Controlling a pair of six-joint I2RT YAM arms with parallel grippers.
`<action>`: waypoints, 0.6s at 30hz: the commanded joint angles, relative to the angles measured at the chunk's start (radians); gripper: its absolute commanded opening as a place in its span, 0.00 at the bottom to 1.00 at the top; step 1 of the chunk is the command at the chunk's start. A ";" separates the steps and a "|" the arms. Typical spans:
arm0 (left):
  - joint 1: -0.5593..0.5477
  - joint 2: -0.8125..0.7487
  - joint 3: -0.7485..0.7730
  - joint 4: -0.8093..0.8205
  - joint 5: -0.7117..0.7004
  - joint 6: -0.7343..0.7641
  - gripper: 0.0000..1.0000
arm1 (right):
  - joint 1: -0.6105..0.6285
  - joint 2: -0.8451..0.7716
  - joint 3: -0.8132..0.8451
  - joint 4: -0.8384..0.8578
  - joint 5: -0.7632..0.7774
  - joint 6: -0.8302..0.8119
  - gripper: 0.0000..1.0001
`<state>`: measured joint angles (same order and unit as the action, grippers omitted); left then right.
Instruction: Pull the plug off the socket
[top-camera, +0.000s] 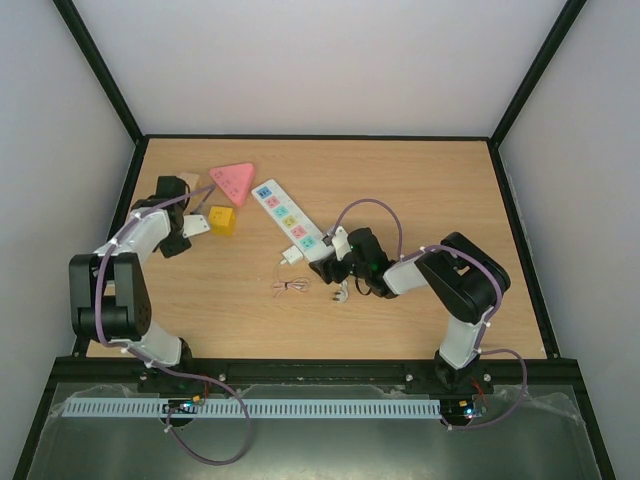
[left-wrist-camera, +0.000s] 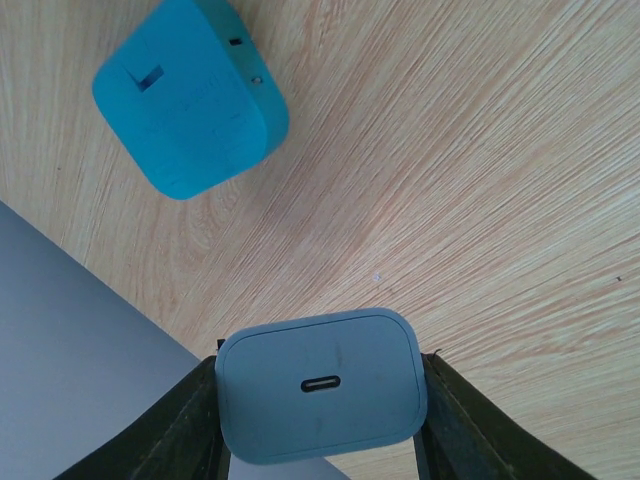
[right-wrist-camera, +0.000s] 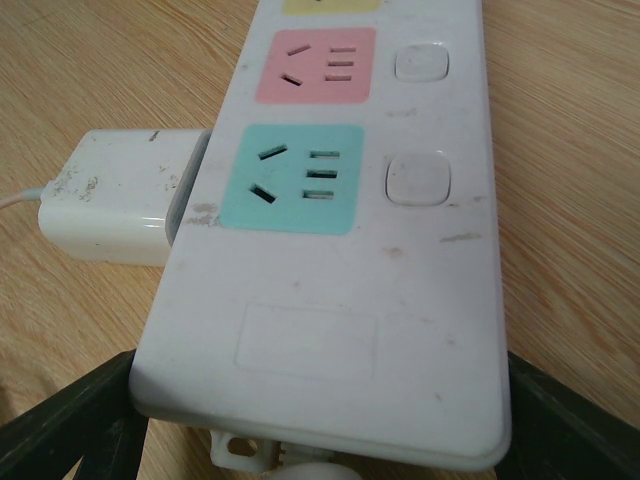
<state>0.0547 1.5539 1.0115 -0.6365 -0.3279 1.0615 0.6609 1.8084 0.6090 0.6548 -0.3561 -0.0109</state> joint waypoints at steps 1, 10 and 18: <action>0.002 0.040 -0.004 0.008 -0.036 0.019 0.40 | -0.015 0.015 0.011 -0.054 0.045 -0.006 0.56; 0.000 0.113 0.000 0.019 -0.045 0.017 0.43 | -0.015 0.019 0.015 -0.058 0.046 -0.003 0.56; 0.000 0.136 0.003 0.011 -0.007 -0.020 0.64 | -0.017 0.020 0.016 -0.059 0.046 -0.002 0.56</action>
<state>0.0551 1.6794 1.0111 -0.6109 -0.3466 1.0630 0.6582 1.8084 0.6144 0.6426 -0.3614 -0.0105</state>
